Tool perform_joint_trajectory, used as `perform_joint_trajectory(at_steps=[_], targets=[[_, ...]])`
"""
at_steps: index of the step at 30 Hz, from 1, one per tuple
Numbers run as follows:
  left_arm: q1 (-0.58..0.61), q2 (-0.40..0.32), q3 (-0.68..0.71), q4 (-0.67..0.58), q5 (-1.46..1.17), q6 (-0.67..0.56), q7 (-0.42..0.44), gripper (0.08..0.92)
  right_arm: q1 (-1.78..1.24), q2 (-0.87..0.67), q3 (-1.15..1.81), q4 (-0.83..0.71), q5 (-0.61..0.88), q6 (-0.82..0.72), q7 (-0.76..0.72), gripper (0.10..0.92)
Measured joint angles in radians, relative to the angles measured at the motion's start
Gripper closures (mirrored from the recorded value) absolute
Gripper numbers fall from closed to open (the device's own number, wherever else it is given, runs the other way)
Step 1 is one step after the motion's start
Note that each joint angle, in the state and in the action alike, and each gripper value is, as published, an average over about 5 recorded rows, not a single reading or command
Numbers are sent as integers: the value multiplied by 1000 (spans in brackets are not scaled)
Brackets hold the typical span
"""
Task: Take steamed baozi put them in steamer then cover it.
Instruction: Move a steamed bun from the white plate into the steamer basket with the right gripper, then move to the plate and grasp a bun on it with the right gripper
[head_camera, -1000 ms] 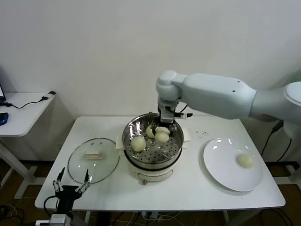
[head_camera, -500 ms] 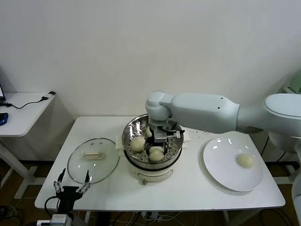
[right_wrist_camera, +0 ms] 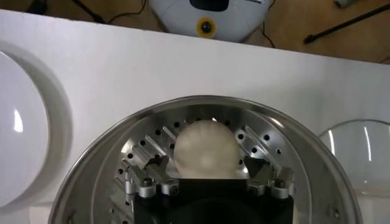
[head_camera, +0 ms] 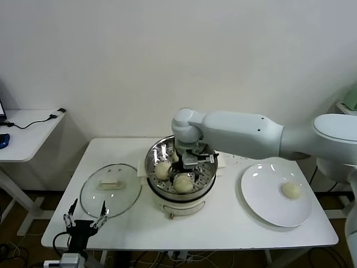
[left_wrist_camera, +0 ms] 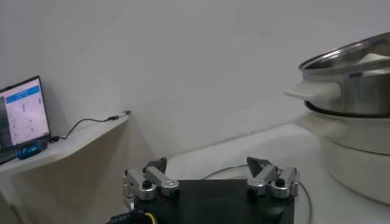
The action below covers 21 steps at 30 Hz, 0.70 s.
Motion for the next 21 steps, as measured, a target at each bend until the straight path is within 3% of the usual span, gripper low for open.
perform_joint_trajectory(at_steps=[8, 21], targets=[[5, 6, 1, -17, 0, 3, 1, 177, 99, -110, -29, -26, 61, -69, 76, 203], [-7, 9, 23, -40, 10, 11, 5, 177, 199, -414, -119, -43, 373, -558, 135, 203]])
